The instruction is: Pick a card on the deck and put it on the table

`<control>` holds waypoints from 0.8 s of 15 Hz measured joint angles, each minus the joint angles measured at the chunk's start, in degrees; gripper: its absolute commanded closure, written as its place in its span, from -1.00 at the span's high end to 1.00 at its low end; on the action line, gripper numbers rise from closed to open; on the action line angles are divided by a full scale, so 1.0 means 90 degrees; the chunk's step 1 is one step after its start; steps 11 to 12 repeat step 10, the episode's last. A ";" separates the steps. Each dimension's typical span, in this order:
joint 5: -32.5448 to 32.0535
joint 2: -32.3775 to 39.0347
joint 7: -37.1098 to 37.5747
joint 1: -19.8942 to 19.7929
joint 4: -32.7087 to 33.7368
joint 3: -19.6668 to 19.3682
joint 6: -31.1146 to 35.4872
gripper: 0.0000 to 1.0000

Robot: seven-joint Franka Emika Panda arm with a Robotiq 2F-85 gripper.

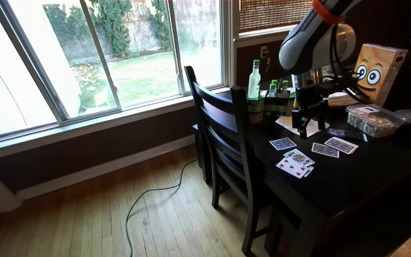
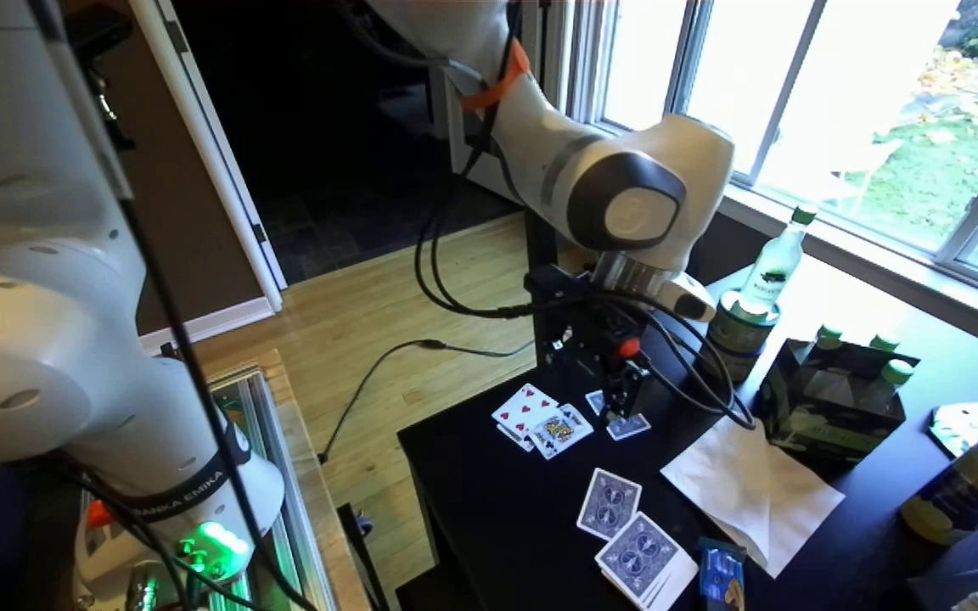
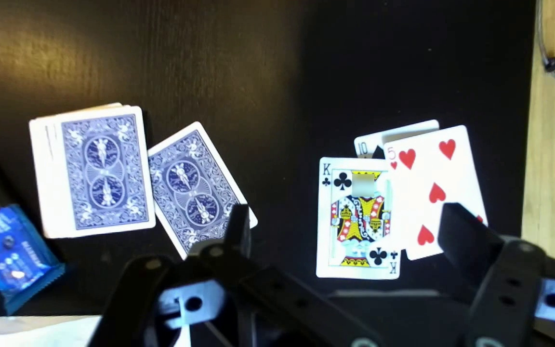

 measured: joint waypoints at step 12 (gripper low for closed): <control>-0.1220 -0.3008 0.2593 0.0054 -0.1785 -0.0048 0.0215 1.00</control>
